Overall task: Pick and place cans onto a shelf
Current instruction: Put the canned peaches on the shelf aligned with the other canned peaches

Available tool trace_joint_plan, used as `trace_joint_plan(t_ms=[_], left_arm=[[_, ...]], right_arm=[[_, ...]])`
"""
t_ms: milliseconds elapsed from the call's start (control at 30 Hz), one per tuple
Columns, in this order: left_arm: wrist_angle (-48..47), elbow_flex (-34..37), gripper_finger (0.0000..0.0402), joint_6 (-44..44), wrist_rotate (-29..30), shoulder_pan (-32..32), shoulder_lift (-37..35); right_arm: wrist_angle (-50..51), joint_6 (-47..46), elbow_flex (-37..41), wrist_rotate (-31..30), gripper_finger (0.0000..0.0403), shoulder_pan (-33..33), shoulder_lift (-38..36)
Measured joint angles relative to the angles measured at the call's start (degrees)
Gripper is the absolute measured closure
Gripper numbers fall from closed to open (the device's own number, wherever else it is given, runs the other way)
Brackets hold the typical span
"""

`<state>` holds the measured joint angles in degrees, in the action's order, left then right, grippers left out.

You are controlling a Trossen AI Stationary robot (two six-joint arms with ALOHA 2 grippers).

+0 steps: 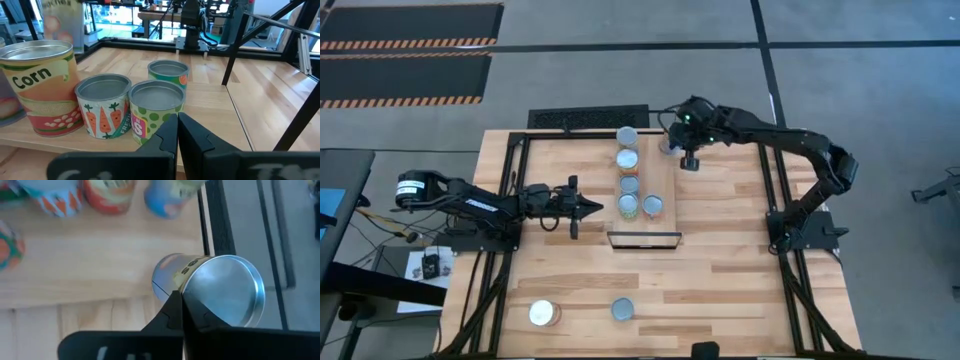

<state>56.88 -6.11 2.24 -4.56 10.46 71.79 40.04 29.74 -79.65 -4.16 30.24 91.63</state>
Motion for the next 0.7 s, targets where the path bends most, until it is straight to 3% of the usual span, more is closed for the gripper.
trace_joint_plan(t_ms=[433,700], left_arm=[[0.0,0.0,0.0401,0.0,0.1,0.0,0.0],[-0.5,0.0,0.0401,0.0,0.1,0.0,0.0]], right_arm=[[6.7,3.6,-14.4,-0.1,0.0401,-2.5,13.6],[10.6,5.7,-19.5,0.1,0.0400,-2.5,17.5]])
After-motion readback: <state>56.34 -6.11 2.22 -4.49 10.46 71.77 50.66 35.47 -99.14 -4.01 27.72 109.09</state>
